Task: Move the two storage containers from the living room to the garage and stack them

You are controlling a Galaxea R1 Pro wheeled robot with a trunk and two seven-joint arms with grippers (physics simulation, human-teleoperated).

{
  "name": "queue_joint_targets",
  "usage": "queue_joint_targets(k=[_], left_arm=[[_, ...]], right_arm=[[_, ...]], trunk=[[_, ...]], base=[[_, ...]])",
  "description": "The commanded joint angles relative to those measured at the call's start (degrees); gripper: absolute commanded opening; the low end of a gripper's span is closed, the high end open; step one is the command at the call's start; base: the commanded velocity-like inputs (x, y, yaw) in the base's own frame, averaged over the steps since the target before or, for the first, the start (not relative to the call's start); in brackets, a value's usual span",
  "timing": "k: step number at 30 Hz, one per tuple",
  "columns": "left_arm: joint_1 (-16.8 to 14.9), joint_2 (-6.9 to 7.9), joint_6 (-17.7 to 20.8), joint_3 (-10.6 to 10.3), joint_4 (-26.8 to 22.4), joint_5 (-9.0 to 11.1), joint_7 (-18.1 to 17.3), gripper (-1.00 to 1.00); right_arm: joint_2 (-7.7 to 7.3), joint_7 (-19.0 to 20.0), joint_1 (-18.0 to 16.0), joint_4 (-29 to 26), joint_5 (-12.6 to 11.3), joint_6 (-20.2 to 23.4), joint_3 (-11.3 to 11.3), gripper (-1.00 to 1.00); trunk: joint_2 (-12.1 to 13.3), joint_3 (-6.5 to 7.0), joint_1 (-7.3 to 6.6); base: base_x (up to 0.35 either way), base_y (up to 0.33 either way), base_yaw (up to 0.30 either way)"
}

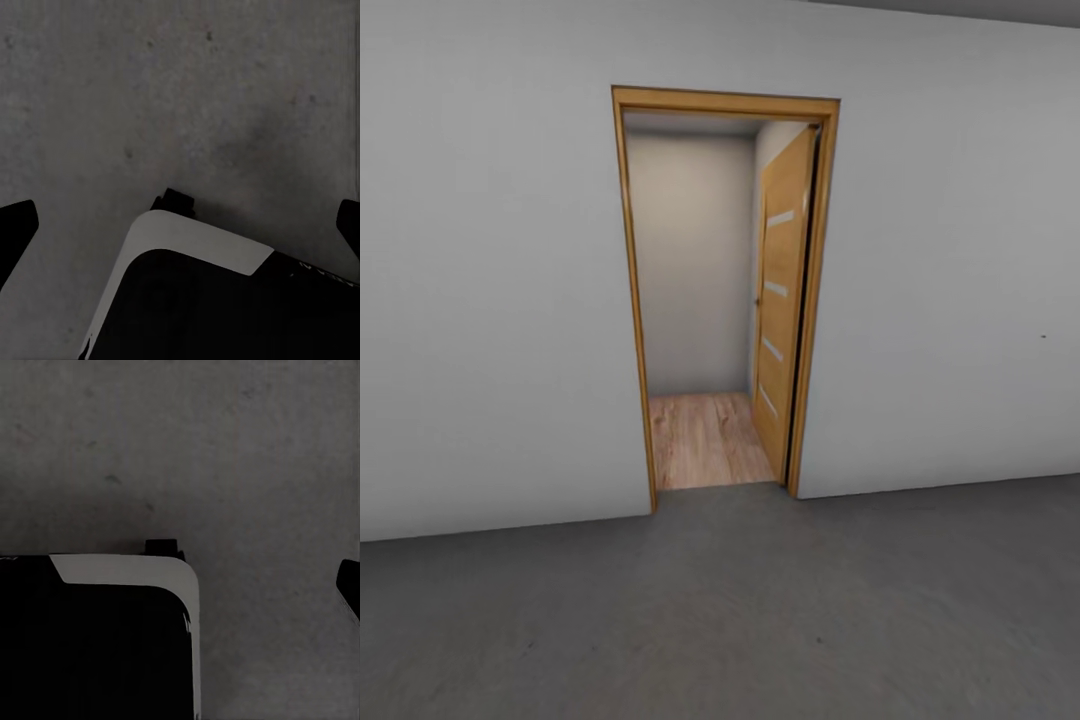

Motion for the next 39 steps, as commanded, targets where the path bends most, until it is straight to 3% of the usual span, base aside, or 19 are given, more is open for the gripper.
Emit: queue_joint_targets(k=[1,39], left_arm=[[-0.04,-0.01,-0.16,-0.06,0.02,0.26,0.1,1.0],[-0.04,-0.01,0.24,-0.03,0.11,0.27,0.03,1.0]], right_arm=[[0.02,0.08,-0.08,0.19,-0.39,-0.27,0.36,1.0],[0.03,0.01,-0.08,0.2,0.03,-0.15,0.57,1.0]], trunk=[[-0.04,-0.07,0.04],[-0.04,-0.07,0.04]], base=[[0.322,0.0,0.0],[0.322,-0.005,0.0]])
